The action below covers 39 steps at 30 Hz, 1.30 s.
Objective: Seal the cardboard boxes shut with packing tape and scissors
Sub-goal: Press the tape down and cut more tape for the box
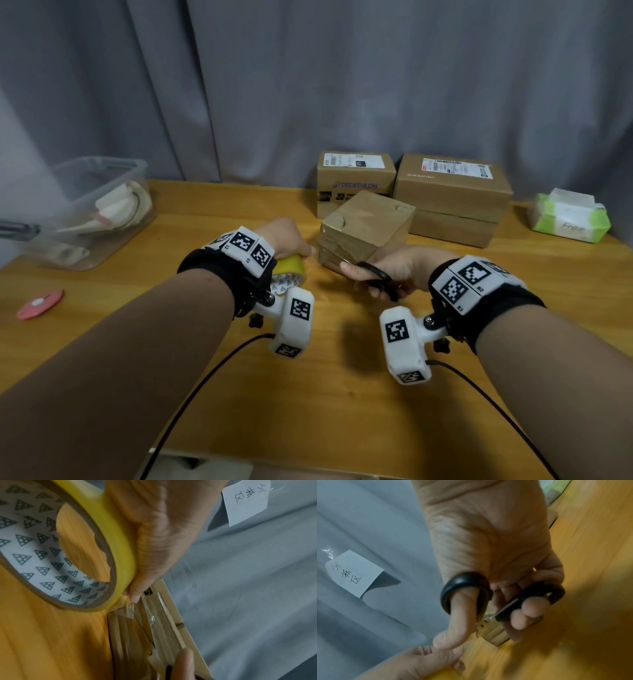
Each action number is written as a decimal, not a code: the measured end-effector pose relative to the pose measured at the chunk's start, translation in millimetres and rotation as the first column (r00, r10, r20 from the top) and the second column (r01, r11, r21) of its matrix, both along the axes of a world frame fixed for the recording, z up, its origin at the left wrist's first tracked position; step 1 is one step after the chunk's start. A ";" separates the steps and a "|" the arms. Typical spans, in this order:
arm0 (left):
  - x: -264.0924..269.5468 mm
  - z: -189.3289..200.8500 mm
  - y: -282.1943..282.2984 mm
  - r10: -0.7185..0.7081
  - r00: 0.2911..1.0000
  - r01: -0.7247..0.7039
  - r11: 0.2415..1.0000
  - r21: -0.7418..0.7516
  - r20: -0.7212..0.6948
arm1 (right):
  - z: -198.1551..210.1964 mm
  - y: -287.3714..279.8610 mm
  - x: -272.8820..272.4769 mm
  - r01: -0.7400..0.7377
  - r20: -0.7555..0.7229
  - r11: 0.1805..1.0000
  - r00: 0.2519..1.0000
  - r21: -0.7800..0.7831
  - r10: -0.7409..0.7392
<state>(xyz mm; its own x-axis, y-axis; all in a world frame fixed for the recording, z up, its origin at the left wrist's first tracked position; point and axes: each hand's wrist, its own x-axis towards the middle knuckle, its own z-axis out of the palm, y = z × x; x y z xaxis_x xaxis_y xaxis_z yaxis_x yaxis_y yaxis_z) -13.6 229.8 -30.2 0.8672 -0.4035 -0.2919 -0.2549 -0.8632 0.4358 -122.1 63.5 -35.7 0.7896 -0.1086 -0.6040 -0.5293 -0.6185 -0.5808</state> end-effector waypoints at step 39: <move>-22.0 -3.5 31.8 0.029 0.996 0.015 0.884 -0.467 0.088 | 22.1 31.5 10.5 0.201 0.674 0.752 0.624 -0.627 0.396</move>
